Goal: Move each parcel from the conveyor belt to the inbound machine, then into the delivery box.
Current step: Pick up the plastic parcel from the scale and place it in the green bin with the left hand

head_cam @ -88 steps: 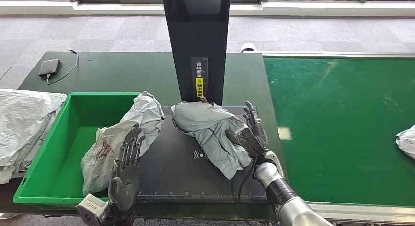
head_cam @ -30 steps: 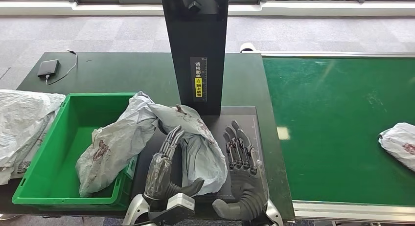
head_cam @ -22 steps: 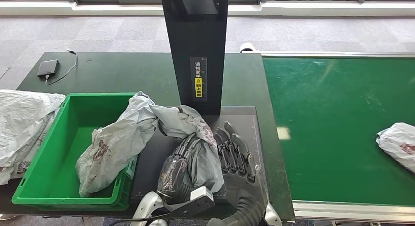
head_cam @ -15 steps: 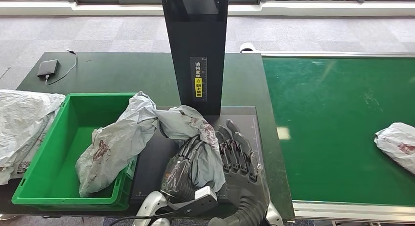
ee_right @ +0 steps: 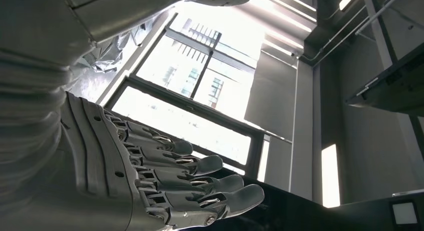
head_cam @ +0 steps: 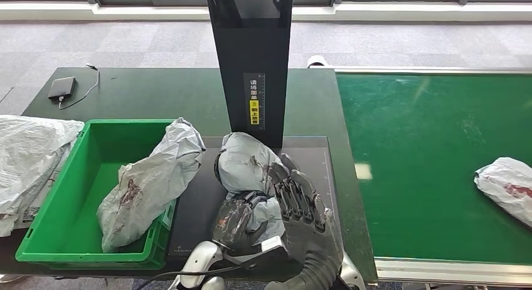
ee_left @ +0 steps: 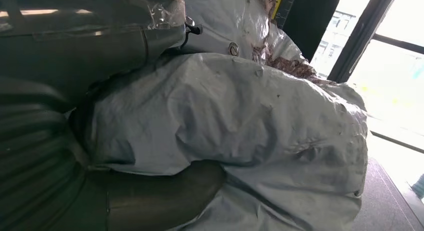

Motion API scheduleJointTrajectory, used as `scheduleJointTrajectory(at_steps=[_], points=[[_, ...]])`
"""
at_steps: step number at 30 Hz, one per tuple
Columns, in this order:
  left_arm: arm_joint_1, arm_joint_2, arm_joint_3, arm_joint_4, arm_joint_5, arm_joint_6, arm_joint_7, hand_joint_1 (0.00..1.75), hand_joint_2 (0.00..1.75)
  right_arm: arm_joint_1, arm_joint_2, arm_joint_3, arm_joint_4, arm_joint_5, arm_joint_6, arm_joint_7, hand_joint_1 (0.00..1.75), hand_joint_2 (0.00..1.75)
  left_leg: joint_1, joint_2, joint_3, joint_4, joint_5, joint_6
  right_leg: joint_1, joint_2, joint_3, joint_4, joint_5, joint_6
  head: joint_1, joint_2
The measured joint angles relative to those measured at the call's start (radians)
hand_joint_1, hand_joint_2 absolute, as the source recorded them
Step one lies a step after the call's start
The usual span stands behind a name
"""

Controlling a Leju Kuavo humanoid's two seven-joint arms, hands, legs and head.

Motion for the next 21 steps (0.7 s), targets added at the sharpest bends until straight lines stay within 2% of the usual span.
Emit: scheduleJointTrajectory(at_steps=[7,13,19,21], points=[[0.009,-0.014,0.012,-0.045,0.006,-0.025,-0.030,1.75,1.75,0.014,0.046,-0.055,-0.017,0.035,0.038,-0.001,0.00,1.75,0.000,0.000,-0.001,0.000,0.000,0.000,0.000,0.000,0.000,0.000,0.000,0.000,0.000,0.000],[0.034,-0.021,0.031,-0.139,0.058,0.008,-0.136,1.75,1.75,0.047,0.100,-0.131,-0.056,0.079,0.088,-0.002,0.00,1.75,0.000,0.000,-0.002,0.000,0.000,0.000,0.000,0.000,-0.002,0.000,0.000,0.000,0.000,0.000],[0.054,-0.021,0.046,-0.210,0.067,0.018,-0.155,1.75,1.75,0.059,0.128,-0.161,-0.079,0.087,0.098,-0.004,0.00,1.75,0.000,0.000,-0.002,0.000,0.000,0.000,0.000,0.000,-0.002,0.000,0.000,0.000,0.000,0.000],[0.060,-0.021,0.048,-0.229,0.088,0.041,-0.188,1.75,1.75,0.062,0.132,-0.165,-0.083,0.089,0.094,-0.004,0.00,1.75,0.000,0.000,-0.002,0.000,0.000,0.000,0.000,0.000,-0.002,0.000,0.000,0.000,0.000,0.000]])
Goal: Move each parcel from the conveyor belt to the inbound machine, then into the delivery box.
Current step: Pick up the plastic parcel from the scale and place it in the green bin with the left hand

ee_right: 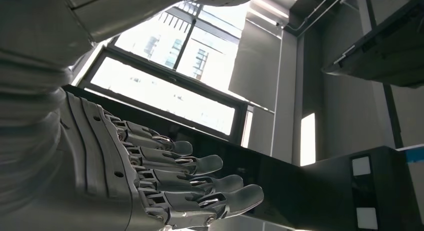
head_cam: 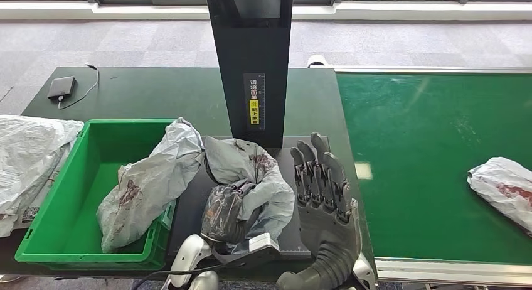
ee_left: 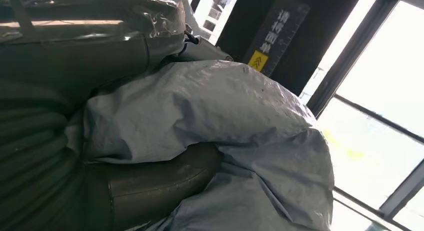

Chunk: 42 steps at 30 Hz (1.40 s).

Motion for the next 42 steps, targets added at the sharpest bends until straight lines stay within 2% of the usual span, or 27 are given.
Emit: scheduleJointTrajectory(at_steps=[5,10,13,19,24,26,31,33,35,38,42], points=[[0.031,0.004,0.001,-0.116,0.032,0.105,-0.108,1.75,1.75,0.004,0.015,-0.012,-0.014,0.008,-0.021,0.007,0.00,1.75,0.000,0.000,0.000,0.000,0.000,0.000,0.000,0.000,0.000,0.000,0.000,0.000,0.000,0.000],[0.094,0.011,0.016,-0.298,-0.041,0.195,-0.199,1.75,1.75,0.006,0.022,-0.020,-0.021,0.006,-0.054,0.003,0.00,1.75,0.000,0.000,-0.001,0.000,0.000,0.000,0.000,0.000,-0.001,0.000,0.000,0.000,0.000,0.000],[0.133,0.013,0.033,-0.413,-0.034,0.208,-0.249,1.75,1.75,0.006,0.022,-0.024,-0.021,-0.008,-0.078,-0.004,0.00,1.75,0.000,0.000,-0.001,0.000,0.000,0.000,0.000,0.000,-0.001,0.000,-0.001,-0.001,0.000,0.000],[0.185,0.023,0.037,-0.540,0.022,0.209,-0.255,1.75,1.75,0.006,0.021,-0.024,-0.021,-0.026,-0.102,-0.004,0.00,1.75,0.000,0.000,-0.001,0.000,0.000,0.000,0.000,0.000,-0.001,0.000,-0.001,-0.001,0.000,0.000],[0.198,0.032,0.053,-0.634,0.112,0.209,-0.309,1.75,1.75,0.006,0.013,-0.024,-0.020,-0.054,-0.146,-0.004,0.00,1.75,0.001,0.000,-0.001,0.000,0.000,0.000,0.000,0.000,-0.001,0.000,0.000,-0.001,0.000,0.000],[0.184,0.041,0.094,-0.663,0.183,0.209,-0.308,1.75,1.75,0.006,0.002,-0.023,-0.018,-0.069,-0.181,-0.004,0.00,1.75,0.001,0.000,-0.001,0.000,0.000,0.000,0.000,0.000,-0.001,0.000,-0.001,-0.001,0.000,0.000],[0.110,0.090,0.291,-0.622,0.291,0.203,-0.234,1.75,1.75,0.008,-0.029,-0.017,-0.013,-0.092,-0.235,-0.004,0.00,1.75,0.001,0.000,0.000,0.000,0.001,-0.003,0.002,0.000,-0.002,0.001,0.000,-0.002,0.000,0.000],[0.091,0.105,0.342,-0.596,0.290,0.194,-0.218,1.75,1.75,0.009,-0.038,-0.015,-0.012,-0.096,-0.240,-0.004,0.00,1.75,0.002,0.000,-0.001,0.000,0.002,-0.003,0.003,0.000,-0.002,0.001,0.001,-0.003,0.000,0.000],[0.069,0.120,0.382,-0.559,0.259,0.165,-0.154,1.75,1.75,0.010,-0.047,-0.011,-0.011,-0.105,-0.235,-0.004,0.00,1.75,0.003,0.000,-0.001,0.000,0.002,-0.003,0.003,0.000,-0.001,0.001,0.001,-0.003,0.000,0.000],[0.030,0.155,0.461,-0.448,0.226,0.093,-0.034,1.75,1.75,0.012,-0.065,-0.004,-0.011,-0.134,-0.216,-0.004,0.00,1.75,0.003,0.000,-0.001,0.000,0.002,-0.003,0.003,0.001,-0.001,0.001,0.001,-0.003,0.000,0.000],[0.004,0.196,0.592,-0.262,0.237,0.037,-0.004,1.75,1.75,0.012,-0.095,0.006,-0.006,-0.175,-0.188,-0.004,0.00,1.75,0.003,0.006,-0.001,0.000,0.002,-0.004,0.004,0.005,-0.005,0.001,0.003,-0.005,0.000,0.000]])
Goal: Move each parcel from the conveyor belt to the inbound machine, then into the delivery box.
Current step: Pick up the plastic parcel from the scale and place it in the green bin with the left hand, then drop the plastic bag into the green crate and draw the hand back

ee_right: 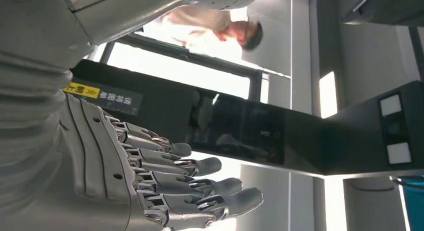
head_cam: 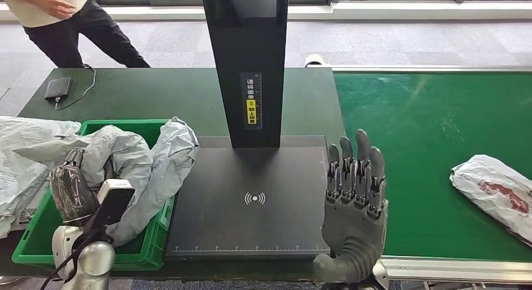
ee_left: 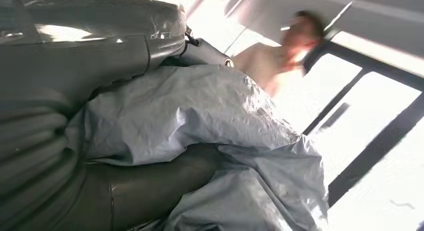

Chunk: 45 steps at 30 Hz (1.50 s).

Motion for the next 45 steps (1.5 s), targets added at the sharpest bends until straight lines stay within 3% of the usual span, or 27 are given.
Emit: scheduleJointTrajectory(at_steps=[8,20,27,29,31,33,37,45], points=[[-0.017,0.022,0.104,0.149,-0.001,-0.009,-0.015,1.75,1.75,-0.002,-0.028,0.007,0.010,-0.013,0.008,0.000,0.00,1.75,0.000,-0.004,-0.001,0.000,0.000,0.000,-0.001,-0.003,0.001,0.000,-0.001,0.000,0.000,0.000],[-0.040,0.029,0.124,0.189,-0.004,-0.010,-0.014,1.75,1.75,-0.002,-0.038,0.009,0.012,-0.013,0.009,0.000,0.00,1.75,0.000,-0.004,0.001,-0.003,0.004,-0.006,0.002,-0.003,0.001,0.000,0.001,-0.004,0.000,0.000],[-0.046,0.027,0.125,0.208,-0.133,-0.041,0.059,1.75,1.75,-0.001,-0.040,0.010,0.018,-0.016,0.013,0.000,0.00,1.75,0.000,-0.004,0.003,-0.005,0.005,-0.007,0.002,-0.003,0.002,0.000,0.002,-0.005,0.000,0.000],[-0.047,0.025,0.125,0.214,-0.156,-0.040,0.065,0.93,1.75,0.001,-0.042,0.012,0.020,-0.014,0.009,0.000,0.00,1.75,0.000,-0.004,0.004,-0.006,0.005,-0.007,0.002,-0.003,0.003,0.000,0.001,-0.006,0.000,0.000],[-0.047,0.023,0.125,0.218,-0.175,-0.036,0.073,0.05,0.87,0.004,-0.045,0.014,0.021,-0.013,0.003,0.000,0.00,1.75,0.000,-0.004,0.005,-0.007,0.005,-0.007,0.001,-0.003,0.004,0.000,0.001,-0.006,0.000,0.000],[-0.040,0.018,0.125,0.211,-0.183,-0.021,0.079,0.00,0.00,0.005,-0.048,0.017,0.024,-0.012,-0.008,0.000,0.00,1.75,0.000,-0.004,0.005,-0.007,0.004,-0.008,0.001,-0.003,0.006,0.000,0.000,-0.007,0.000,0.000],[0.019,-0.009,0.124,0.140,-0.121,0.016,0.056,0.00,0.00,0.004,-0.051,0.018,0.031,-0.012,-0.026,0.000,0.00,1.75,0.000,-0.001,0.005,-0.007,0.003,-0.009,0.002,-0.001,0.004,0.000,0.000,-0.008,0.000,0.000],[0.191,-0.084,0.075,-0.124,-0.006,0.062,-0.059,0.00,0.00,0.009,-0.056,0.018,0.038,-0.012,-0.045,0.000,0.00,1.75,0.000,-0.001,0.005,-0.007,0.001,-0.008,0.002,-0.001,0.002,-0.001,-0.001,-0.008,0.000,0.000]])
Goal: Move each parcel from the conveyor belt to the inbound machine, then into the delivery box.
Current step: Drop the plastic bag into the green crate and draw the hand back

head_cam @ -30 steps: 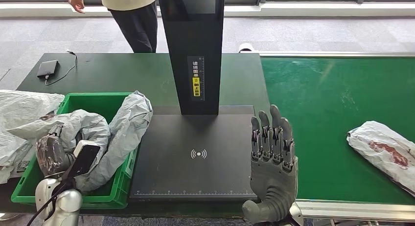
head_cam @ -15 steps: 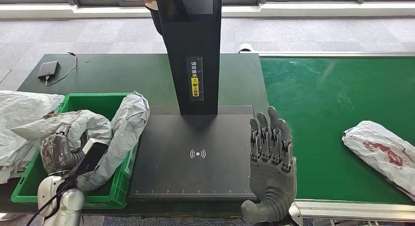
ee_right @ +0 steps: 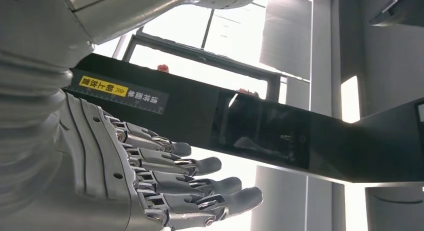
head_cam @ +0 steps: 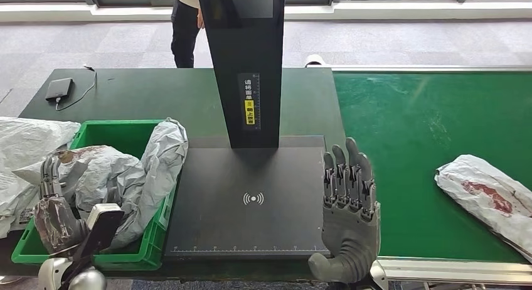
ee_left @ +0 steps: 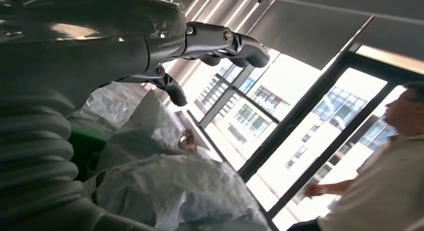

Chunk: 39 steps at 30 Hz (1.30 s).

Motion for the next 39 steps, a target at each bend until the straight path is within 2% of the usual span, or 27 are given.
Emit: scheduleJointTrajectory(at_steps=[3,8,12,19,23,25,28,32,36,39], points=[[0.057,-0.025,-0.033,-0.091,0.002,0.041,-0.048,0.00,0.00,0.019,-0.011,0.000,0.002,-0.006,-0.014,0.000,0.00,1.75,0.000,0.000,0.000,0.000,-0.002,0.000,0.000,0.000,0.000,0.000,-0.001,0.001,0.000,0.000],[0.116,-0.052,-0.083,-0.193,-0.028,0.095,-0.057,0.00,0.00,0.043,-0.046,0.004,0.003,-0.031,-0.070,0.000,0.00,1.75,-0.001,0.000,0.000,0.000,-0.003,0.001,0.000,-0.001,0.000,-0.001,-0.002,0.001,0.000,0.000],[0.135,-0.071,-0.095,-0.242,-0.057,0.109,-0.072,0.00,0.00,0.046,-0.069,0.014,0.005,-0.045,-0.085,0.000,0.00,1.75,-0.001,0.000,0.000,0.000,-0.003,0.001,0.000,-0.001,0.001,-0.001,-0.002,0.001,0.000,0.000],[0.151,-0.135,-0.092,-0.309,-0.103,0.112,-0.134,0.00,0.00,0.049,-0.082,0.029,0.014,-0.033,-0.088,0.000,0.00,1.75,-0.001,-0.001,0.000,0.000,-0.003,0.001,0.000,-0.001,0.001,0.000,-0.002,0.001,0.000,0.000],[0.151,-0.155,-0.094,-0.324,-0.012,0.091,-0.166,0.00,0.00,0.076,-0.075,0.017,0.021,0.033,-0.076,0.000,0.00,1.75,-0.001,-0.001,0.001,0.000,-0.003,0.001,0.000,-0.001,0.001,0.000,-0.002,0.001,0.000,0.000],[0.157,-0.136,-0.124,-0.324,0.143,0.010,-0.173,0.00,0.00,0.106,-0.055,-0.030,0.036,0.091,-0.055,0.008,0.00,1.75,-0.001,-0.001,0.001,0.000,-0.003,0.001,0.000,-0.002,0.001,0.000,-0.003,0.001,0.000,0.000],[0.167,-0.098,-0.191,-0.314,0.332,-0.182,-0.199,0.00,0.00,0.149,-0.022,-0.175,0.077,0.159,-0.012,0.019,0.00,1.75,0.000,-0.002,0.000,0.000,-0.003,0.002,0.000,-0.003,0.002,-0.001,-0.003,0.002,0.000,0.000],[0.174,-0.074,-0.248,-0.294,0.393,-0.294,-0.224,0.00,0.00,0.183,0.006,-0.338,0.125,0.199,0.023,0.026,0.00,1.75,-0.001,-0.001,0.001,0.000,-0.004,0.002,-0.002,-0.002,0.002,-0.001,-0.003,0.002,0.000,0.000],[0.175,-0.058,-0.285,-0.257,0.552,-0.522,-0.251,0.00,0.00,0.192,0.018,-0.462,0.195,0.325,0.017,0.119,0.00,1.75,-0.002,-0.002,0.001,0.001,-0.004,0.003,-0.002,-0.003,0.003,-0.001,-0.003,0.003,0.000,0.000],[0.170,-0.055,-0.299,-0.224,0.590,-0.554,-0.257,0.00,0.00,0.185,0.018,-0.539,0.253,0.375,0.016,0.142,0.00,1.75,-0.002,-0.002,0.001,0.001,-0.004,0.003,-0.002,-0.003,0.003,-0.001,-0.003,0.003,0.000,0.000]])
